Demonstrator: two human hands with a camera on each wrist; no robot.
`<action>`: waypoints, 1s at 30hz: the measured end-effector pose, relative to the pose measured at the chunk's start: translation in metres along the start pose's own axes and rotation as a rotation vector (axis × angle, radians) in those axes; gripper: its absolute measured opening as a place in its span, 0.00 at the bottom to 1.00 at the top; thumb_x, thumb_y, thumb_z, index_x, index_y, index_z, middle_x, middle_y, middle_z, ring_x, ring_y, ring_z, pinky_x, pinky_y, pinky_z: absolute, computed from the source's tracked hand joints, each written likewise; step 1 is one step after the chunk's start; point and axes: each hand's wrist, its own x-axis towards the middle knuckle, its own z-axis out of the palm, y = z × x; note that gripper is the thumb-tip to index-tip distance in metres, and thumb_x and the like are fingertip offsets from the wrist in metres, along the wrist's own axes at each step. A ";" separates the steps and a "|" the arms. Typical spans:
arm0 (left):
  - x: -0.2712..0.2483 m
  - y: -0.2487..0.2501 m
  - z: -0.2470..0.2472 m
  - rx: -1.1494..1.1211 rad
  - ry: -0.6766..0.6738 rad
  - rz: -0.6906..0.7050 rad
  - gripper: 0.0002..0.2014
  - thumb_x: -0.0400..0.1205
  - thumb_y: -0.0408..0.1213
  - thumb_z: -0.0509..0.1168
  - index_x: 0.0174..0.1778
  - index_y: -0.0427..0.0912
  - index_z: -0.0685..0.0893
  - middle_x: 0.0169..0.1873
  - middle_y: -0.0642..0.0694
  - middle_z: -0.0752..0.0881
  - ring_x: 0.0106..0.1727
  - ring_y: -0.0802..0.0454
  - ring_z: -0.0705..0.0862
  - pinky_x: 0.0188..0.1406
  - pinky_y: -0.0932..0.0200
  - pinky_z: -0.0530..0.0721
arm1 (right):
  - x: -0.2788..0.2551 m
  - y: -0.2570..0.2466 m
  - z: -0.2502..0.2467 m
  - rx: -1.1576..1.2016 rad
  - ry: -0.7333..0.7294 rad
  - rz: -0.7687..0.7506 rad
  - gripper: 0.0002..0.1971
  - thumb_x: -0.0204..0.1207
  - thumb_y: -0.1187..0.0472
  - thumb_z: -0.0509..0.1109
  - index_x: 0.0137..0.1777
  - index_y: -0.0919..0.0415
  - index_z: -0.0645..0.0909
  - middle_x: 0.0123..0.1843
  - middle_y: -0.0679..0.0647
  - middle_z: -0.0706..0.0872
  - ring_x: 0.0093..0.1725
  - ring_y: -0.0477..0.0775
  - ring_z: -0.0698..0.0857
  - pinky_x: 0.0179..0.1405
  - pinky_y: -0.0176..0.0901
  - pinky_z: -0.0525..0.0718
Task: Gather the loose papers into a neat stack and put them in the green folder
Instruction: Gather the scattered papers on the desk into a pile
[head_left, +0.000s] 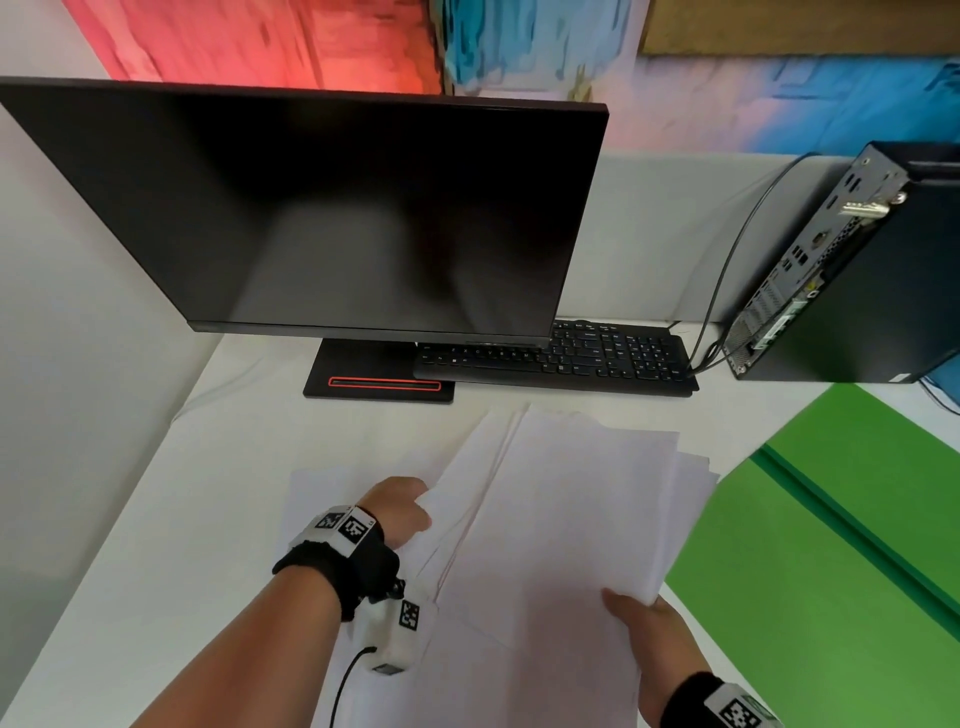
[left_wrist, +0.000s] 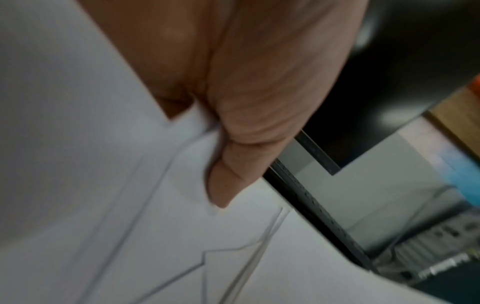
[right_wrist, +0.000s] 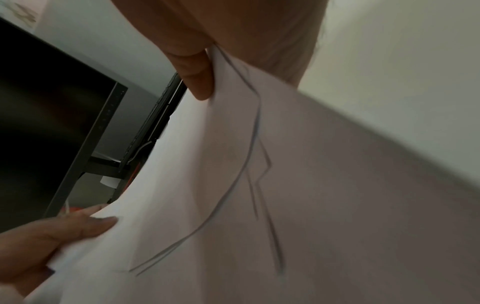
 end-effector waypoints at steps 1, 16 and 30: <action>-0.004 -0.006 0.001 -0.007 0.027 0.024 0.17 0.82 0.29 0.62 0.66 0.40 0.85 0.65 0.42 0.87 0.64 0.43 0.84 0.62 0.57 0.80 | 0.001 -0.001 -0.001 0.002 -0.008 -0.011 0.10 0.73 0.67 0.76 0.54 0.66 0.88 0.48 0.68 0.93 0.50 0.71 0.91 0.62 0.72 0.85; -0.160 -0.146 -0.079 -0.926 0.691 -0.020 0.05 0.82 0.34 0.68 0.52 0.39 0.85 0.35 0.52 0.95 0.28 0.56 0.91 0.31 0.58 0.91 | -0.020 -0.029 -0.006 0.000 -0.090 -0.134 0.09 0.80 0.76 0.68 0.50 0.61 0.81 0.42 0.51 0.87 0.42 0.48 0.83 0.53 0.46 0.76; -0.063 -0.039 0.073 -0.094 0.266 -0.021 0.05 0.83 0.46 0.65 0.52 0.58 0.77 0.52 0.48 0.85 0.49 0.50 0.83 0.50 0.58 0.78 | -0.002 -0.015 -0.002 -0.080 -0.122 -0.090 0.12 0.73 0.64 0.79 0.55 0.58 0.85 0.60 0.59 0.91 0.63 0.62 0.87 0.73 0.58 0.76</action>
